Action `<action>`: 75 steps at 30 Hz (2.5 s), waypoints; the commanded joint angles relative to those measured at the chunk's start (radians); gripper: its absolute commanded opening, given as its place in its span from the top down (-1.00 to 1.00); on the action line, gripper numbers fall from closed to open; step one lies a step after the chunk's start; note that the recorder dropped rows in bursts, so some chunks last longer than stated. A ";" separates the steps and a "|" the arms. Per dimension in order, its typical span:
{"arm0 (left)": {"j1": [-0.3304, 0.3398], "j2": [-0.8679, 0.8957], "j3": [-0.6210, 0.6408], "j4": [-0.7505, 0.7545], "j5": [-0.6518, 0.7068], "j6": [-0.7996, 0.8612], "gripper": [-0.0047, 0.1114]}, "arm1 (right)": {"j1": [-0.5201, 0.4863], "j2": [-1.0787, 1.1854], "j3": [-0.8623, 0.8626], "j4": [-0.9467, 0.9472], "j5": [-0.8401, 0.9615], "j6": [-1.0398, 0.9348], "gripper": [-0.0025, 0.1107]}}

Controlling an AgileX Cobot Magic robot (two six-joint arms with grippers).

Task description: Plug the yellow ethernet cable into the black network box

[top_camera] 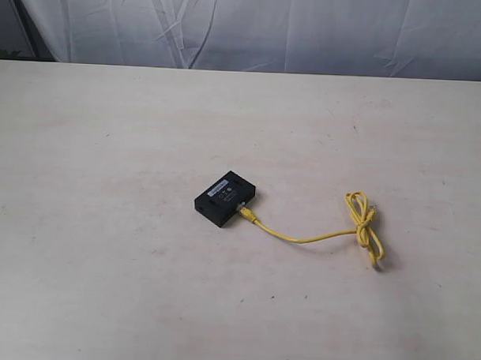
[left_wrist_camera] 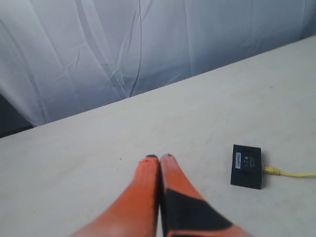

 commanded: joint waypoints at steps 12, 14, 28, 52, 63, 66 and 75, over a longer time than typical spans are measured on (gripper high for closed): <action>0.058 -0.224 0.282 0.247 -0.205 -0.385 0.92 | -0.007 -0.005 0.005 0.000 -0.001 0.001 0.97; 0.086 -0.244 0.317 0.235 -0.213 -0.385 0.92 | -0.007 -0.005 0.005 0.000 0.003 0.001 0.97; 0.238 -0.381 0.538 0.239 -0.215 -0.385 0.92 | -0.007 -0.005 0.005 0.000 0.001 0.001 0.97; 0.240 -0.381 0.572 0.246 -0.261 -0.385 0.92 | -0.007 -0.005 0.005 0.000 -0.004 0.001 0.97; 0.240 -0.381 0.572 0.246 -0.261 -0.380 0.92 | -0.007 -0.005 0.005 -0.010 -0.009 0.001 0.97; 0.240 -0.381 0.572 0.246 -0.261 -0.380 0.92 | -0.022 -0.010 0.005 -0.016 -0.012 -0.001 0.97; 0.240 -0.381 0.572 0.246 -0.261 -0.380 0.92 | -0.063 -0.152 0.188 -0.018 -0.068 0.001 0.97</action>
